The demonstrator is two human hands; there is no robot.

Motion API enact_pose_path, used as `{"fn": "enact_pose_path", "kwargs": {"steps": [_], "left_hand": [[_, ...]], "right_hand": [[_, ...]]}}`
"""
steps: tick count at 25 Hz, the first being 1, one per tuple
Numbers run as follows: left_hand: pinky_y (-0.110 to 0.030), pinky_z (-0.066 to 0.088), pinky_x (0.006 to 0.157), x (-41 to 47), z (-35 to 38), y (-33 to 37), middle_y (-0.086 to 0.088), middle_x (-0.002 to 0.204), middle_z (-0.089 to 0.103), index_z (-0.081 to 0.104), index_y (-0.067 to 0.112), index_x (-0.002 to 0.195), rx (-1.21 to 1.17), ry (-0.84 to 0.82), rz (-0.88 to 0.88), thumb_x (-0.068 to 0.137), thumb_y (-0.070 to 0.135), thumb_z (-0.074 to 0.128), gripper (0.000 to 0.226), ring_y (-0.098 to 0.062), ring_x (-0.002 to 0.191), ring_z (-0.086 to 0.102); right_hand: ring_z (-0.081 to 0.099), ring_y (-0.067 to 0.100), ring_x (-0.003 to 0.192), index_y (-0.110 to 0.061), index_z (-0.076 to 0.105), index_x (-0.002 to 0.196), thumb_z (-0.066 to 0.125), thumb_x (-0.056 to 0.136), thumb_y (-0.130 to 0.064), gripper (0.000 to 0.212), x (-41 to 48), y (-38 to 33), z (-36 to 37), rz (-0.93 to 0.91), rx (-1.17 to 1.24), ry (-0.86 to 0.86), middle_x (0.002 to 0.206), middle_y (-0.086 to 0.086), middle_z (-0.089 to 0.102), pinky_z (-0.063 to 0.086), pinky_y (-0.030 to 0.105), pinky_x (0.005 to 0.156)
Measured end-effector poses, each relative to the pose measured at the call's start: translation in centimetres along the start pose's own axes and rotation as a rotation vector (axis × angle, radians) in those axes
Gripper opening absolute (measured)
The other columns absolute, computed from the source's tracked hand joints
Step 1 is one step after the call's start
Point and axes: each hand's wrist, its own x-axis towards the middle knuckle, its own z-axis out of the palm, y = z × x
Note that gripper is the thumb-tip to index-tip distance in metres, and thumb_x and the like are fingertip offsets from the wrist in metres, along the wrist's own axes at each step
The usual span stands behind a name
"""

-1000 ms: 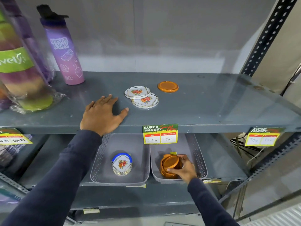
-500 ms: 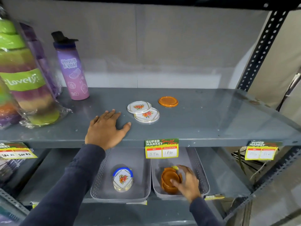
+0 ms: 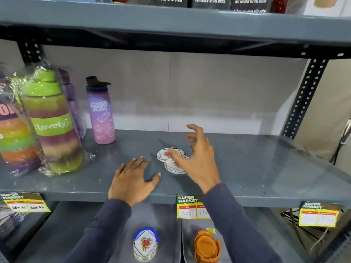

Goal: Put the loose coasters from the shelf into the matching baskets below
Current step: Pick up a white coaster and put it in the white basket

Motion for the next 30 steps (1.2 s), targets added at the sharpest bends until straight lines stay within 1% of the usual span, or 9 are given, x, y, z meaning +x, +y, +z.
{"fn": "enact_pose_path", "kwargs": {"steps": [5, 9, 14, 17, 20, 23, 25, 28, 30], "left_hand": [[-0.036, 0.011, 0.117, 0.0, 0.1, -0.2, 0.011, 0.157, 0.029, 0.039, 0.033, 0.144, -0.014, 0.006, -0.002, 0.081, 0.073, 0.031, 0.076, -0.008, 0.145, 0.019], [-0.037, 0.011, 0.117, 0.2, 0.2, -0.1, 0.011, 0.157, 0.029, 0.039, 0.034, 0.144, -0.026, 0.001, -0.004, 0.077, 0.075, 0.026, 0.079, -0.009, 0.145, 0.019], [-0.037, 0.010, 0.117, 0.1, 0.2, -0.2, 0.011, 0.157, 0.029, 0.038, 0.033, 0.144, -0.017, -0.015, -0.008, 0.078, 0.074, 0.027, 0.078, -0.009, 0.146, 0.018], [-0.036, 0.009, 0.116, 0.0, 0.0, -0.1, 0.012, 0.157, 0.029, 0.037, 0.034, 0.144, -0.019, -0.020, -0.011, 0.079, 0.074, 0.027, 0.077, -0.008, 0.145, 0.017], [-0.036, 0.010, 0.117, 0.1, -0.2, 0.1, 0.012, 0.157, 0.030, 0.038, 0.036, 0.143, -0.026, -0.018, -0.003, 0.078, 0.074, 0.026, 0.077, -0.008, 0.145, 0.017], [-0.038, 0.013, 0.117, 0.0, -0.7, 0.2, 0.011, 0.156, 0.031, 0.037, 0.034, 0.144, -0.013, -0.022, 0.018, 0.081, 0.073, 0.030, 0.074, -0.011, 0.145, 0.020], [-0.039, 0.014, 0.117, -0.2, -1.1, 0.4, 0.009, 0.156, 0.032, 0.036, 0.033, 0.145, -0.007, -0.050, 0.032, 0.085, 0.069, 0.032, 0.071, -0.013, 0.145, 0.022], [-0.040, 0.019, 0.114, 0.0, -1.7, 0.2, 0.004, 0.153, 0.039, 0.042, 0.031, 0.142, -0.007, -0.090, 0.048, 0.089, 0.059, 0.037, 0.059, -0.018, 0.141, 0.031], [-0.038, 0.026, 0.108, 0.4, -2.5, -0.4, 0.001, 0.148, 0.045, 0.047, 0.030, 0.138, 0.036, -0.142, 0.063, 0.090, 0.049, 0.042, 0.051, -0.022, 0.136, 0.037]], "right_hand": [[0.049, 0.037, 0.126, -0.031, 0.016, 0.150, 0.082, 0.063, -0.070, 0.116, 3.7, 3.3, 4.7, 0.184, -0.312, -0.286, 0.123, 0.012, 0.064, 0.033, 0.046, 0.098], [0.051, 0.037, 0.124, -0.033, 0.018, 0.145, 0.082, 0.061, -0.068, 0.111, 3.9, 4.9, 6.2, 0.176, -0.383, -0.275, 0.118, 0.012, 0.066, 0.021, 0.042, 0.084], [0.046, 0.030, 0.120, -0.033, 0.022, 0.119, 0.091, 0.058, -0.054, 0.094, 3.6, 4.3, 5.7, 0.161, -0.220, -0.237, 0.110, 0.001, 0.060, 0.024, 0.040, 0.083], [0.044, 0.017, 0.116, -0.033, 0.025, 0.115, 0.094, 0.055, -0.049, 0.093, 2.5, 1.7, 3.8, -0.001, -0.114, -0.070, 0.108, -0.014, 0.049, 0.038, 0.049, 0.097], [0.027, -0.017, 0.116, -0.028, 0.034, 0.126, 0.092, 0.050, -0.058, 0.099, 0.1, -2.1, 0.8, -0.215, -0.025, 0.226, 0.127, -0.023, 0.036, 0.045, 0.058, 0.092], [0.027, -0.015, 0.128, -0.026, 0.037, 0.124, 0.091, 0.051, -0.060, 0.097, -2.2, -5.5, -2.2, -0.416, 0.062, 0.395, 0.140, -0.035, 0.033, 0.053, 0.061, 0.071], [0.032, -0.007, 0.130, -0.030, 0.027, 0.114, 0.091, 0.053, -0.057, 0.092, -3.3, -7.1, -3.7, -0.467, 0.105, 0.397, 0.143, -0.019, 0.048, 0.051, 0.064, 0.073], [0.038, -0.005, 0.127, -0.029, 0.028, 0.110, 0.093, 0.052, -0.053, 0.091, -4.9, -7.7, -4.2, -0.357, 0.104, 0.327, 0.137, -0.004, 0.057, 0.042, 0.057, 0.093], [0.046, 0.010, 0.126, -0.031, 0.029, 0.112, 0.098, 0.050, -0.047, 0.094, -6.4, -6.9, -3.6, -0.251, 0.127, 0.236, 0.134, -0.008, 0.056, 0.036, 0.037, 0.102]]}}
